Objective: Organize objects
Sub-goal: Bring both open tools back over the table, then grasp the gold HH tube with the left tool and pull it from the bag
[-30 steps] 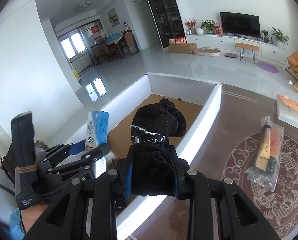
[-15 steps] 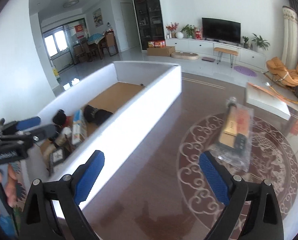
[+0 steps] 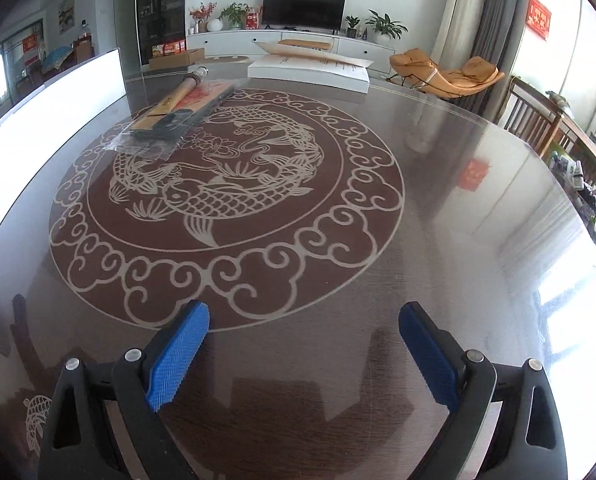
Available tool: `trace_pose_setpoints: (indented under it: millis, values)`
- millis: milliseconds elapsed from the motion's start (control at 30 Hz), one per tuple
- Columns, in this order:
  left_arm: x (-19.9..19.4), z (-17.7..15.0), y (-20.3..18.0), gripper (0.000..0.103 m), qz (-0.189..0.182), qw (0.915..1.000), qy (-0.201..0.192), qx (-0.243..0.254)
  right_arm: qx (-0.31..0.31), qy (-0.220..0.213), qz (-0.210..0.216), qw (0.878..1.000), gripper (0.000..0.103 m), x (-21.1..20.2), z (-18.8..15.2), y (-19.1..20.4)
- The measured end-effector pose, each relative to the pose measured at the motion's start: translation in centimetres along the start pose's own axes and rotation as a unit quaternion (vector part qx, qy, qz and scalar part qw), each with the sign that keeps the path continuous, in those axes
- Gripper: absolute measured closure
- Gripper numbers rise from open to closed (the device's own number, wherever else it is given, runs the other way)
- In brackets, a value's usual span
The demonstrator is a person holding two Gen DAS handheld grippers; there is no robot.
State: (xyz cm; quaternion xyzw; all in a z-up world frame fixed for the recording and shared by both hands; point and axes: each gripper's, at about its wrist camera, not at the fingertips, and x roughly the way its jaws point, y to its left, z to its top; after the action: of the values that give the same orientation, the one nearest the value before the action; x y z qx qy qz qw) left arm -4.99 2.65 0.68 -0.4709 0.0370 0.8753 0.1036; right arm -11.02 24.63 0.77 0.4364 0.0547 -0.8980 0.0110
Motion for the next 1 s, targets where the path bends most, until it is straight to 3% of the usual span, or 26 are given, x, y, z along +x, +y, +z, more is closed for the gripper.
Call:
trace_pose_setpoints:
  millis: [133,333,400,567,733,767,1000]
  values:
    - [1.6,-0.9,0.4,0.000,0.036,0.9993,0.004,0.010,0.016,-0.009,0.009,1.000,0.006,-0.5,0.1,-0.7]
    - [2.9,1.2,1.9,0.000,0.021,0.9997,0.010,-0.003,0.046,0.018,0.013,0.999,0.004,0.3,-0.4,-1.3]
    - [3.6,4.0,2.9,0.000,0.001,0.9997,0.010,-0.020,0.048,0.019,0.010,0.999,0.003,0.5,-0.3,-1.1]
    - [5.6,14.0,5.3,0.000,-0.013,0.9964,-0.046,-0.071,0.044,0.020,0.015,0.999,0.002,0.6,-0.4,-1.1]
    - [10.4,22.1,5.3,0.004,-0.014,0.9970,-0.032,-0.069,0.044,0.021,0.016,0.999,0.001,0.5,-0.3,-1.1]
    - [11.5,23.1,5.3,0.010,-0.013,0.9969,-0.024,-0.073,0.044,0.021,0.016,0.999,0.001,0.5,-0.3,-1.1]
    - [16.8,25.7,5.4,0.011,0.005,0.9965,0.000,-0.084,0.040,0.021,0.020,0.999,0.000,0.6,-0.3,-0.8]
